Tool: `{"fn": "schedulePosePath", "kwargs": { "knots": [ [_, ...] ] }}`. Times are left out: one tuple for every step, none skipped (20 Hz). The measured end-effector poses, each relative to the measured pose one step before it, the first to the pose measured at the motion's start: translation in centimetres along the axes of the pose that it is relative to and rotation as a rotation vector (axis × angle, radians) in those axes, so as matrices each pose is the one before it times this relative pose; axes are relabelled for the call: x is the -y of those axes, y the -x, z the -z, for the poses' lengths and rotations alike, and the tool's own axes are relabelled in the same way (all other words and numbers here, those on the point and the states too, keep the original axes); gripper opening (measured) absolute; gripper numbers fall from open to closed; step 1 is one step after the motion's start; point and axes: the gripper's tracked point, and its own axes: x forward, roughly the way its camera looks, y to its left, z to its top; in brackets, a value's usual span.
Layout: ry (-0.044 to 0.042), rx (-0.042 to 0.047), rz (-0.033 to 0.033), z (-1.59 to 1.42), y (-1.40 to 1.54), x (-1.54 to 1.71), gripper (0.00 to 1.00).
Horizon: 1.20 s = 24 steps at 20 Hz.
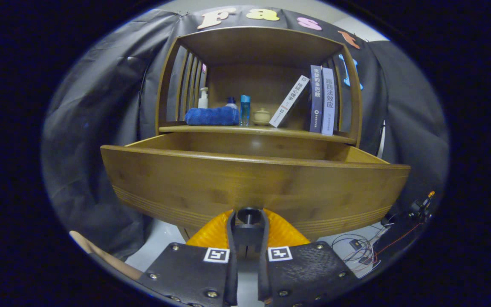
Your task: Pull open the drawer, take out the items inside it, and place them on the countertop above the cabinet.
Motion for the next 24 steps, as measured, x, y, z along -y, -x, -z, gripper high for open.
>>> {"fn": "schedulePosePath", "kwargs": {
  "knots": [
    [-0.00357, 0.00259, 0.00074, -0.11, -0.054, 0.022, 0.19],
    [0.00054, 0.00124, 0.00177, 0.048, -0.049, -0.062, 0.19],
    [0.00473, 0.00095, 0.00156, -0.051, 0.052, -0.038, 0.19],
    [0.00255, -0.00023, 0.00179, -0.03, 0.008, 0.011, 0.19],
    [0.00258, -0.00092, -0.00318, -0.138, 0.44, -0.122, 0.19],
    [0.00707, -0.00426, -0.00481, 0.239, -0.337, -0.009, 0.2],
    [0.00769, -0.00027, -0.00608, 0.052, -0.417, -0.062, 0.25],
    [0.00366, -0.00667, -0.01043, 0.02, 0.134, -0.105, 0.3],
    [0.00448, -0.00696, 0.0005, -0.036, 0.348, 0.146, 0.36],
    [-0.00017, 0.00335, -0.01042, -0.232, 0.576, -0.034, 0.39],
    [0.01294, 0.01466, -0.00304, -0.476, 0.756, -0.043, 0.43],
    [0.02197, 0.02262, 0.00638, -0.638, 0.477, 0.234, 0.46],
    [0.02301, 0.03489, 0.00186, -0.998, 0.679, 0.174, 0.5],
    [0.02089, 0.04101, 0.00123, -1.145, 0.584, 0.159, 0.53],
    [0.01709, 0.04136, -0.00129, -1.629, 0.573, 0.152, 0.57],
    [0.01553, 0.0425, -0.00239, -1.89, 0.501, 0.089, 0.56],
    [0.01183, 0.03917, 0.00111, -1.81, 0.267, 0.228, 0.56],
    [0.00301, 0.02989, -0.0039, -1.667, 0.221, 0.235, 0.56],
    [-0.0018, 0.01978, -0.00652, -1.38, -0.06, 0.118, 0.56],
    [-0.00053, 0.01419, -0.00615, -1.033, -0.118, 0.147, 0.56],
    [0.0009, 0.00987, -0.00302, -1.117, -0.585, 0.324, 0.63],
    [0.00569, 0.00059, -0.00574, -0.866, -0.646, 0.239, 0.69],
    [0.0044, -0.00948, -0.00711, -0.64, -0.841, 0.253, 0.75],
    [-0.00306, -0.02226, -0.01373, -0.331, -0.844, 0.064, 0.75]
  ]
}}
